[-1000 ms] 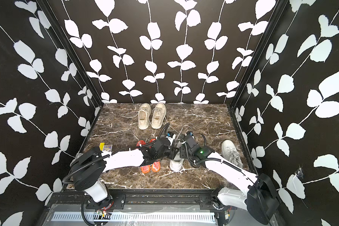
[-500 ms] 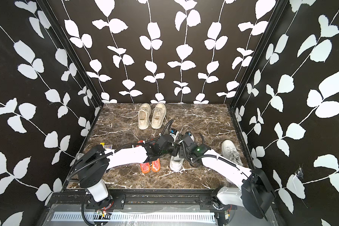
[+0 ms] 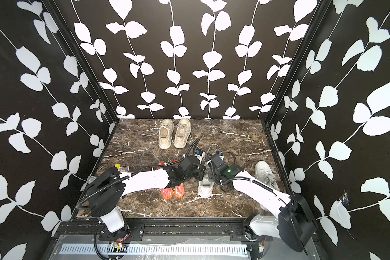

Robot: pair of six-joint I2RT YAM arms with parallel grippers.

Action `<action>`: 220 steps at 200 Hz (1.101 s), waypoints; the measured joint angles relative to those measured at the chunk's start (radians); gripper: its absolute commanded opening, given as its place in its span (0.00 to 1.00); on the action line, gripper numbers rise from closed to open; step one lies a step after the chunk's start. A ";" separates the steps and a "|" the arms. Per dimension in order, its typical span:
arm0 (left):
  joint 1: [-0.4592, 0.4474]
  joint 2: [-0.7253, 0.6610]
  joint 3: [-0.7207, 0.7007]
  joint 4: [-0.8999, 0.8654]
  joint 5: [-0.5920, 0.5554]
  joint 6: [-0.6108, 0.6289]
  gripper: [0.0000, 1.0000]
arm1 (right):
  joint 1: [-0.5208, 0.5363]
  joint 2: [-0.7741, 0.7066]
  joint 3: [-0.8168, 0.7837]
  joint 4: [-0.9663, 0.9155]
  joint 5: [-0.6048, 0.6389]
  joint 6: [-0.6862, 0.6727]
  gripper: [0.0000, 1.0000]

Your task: Remove the insole from the shoe

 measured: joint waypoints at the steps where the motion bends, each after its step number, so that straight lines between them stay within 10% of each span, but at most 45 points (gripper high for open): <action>1: 0.000 -0.002 -0.002 0.001 0.000 -0.001 0.00 | -0.003 -0.002 -0.002 0.002 -0.003 0.000 0.02; 71: 0.008 -0.098 -0.126 0.066 0.032 -0.068 0.00 | -0.063 -0.033 -0.060 0.092 -0.181 0.008 0.06; 140: 0.013 -0.098 -0.120 0.042 0.030 -0.090 0.00 | 0.003 -0.018 -0.019 0.056 -0.159 -0.067 0.56; 220: 0.013 -0.096 -0.118 0.050 0.048 -0.086 0.21 | 0.108 0.018 -0.007 -0.005 -0.154 -0.114 0.82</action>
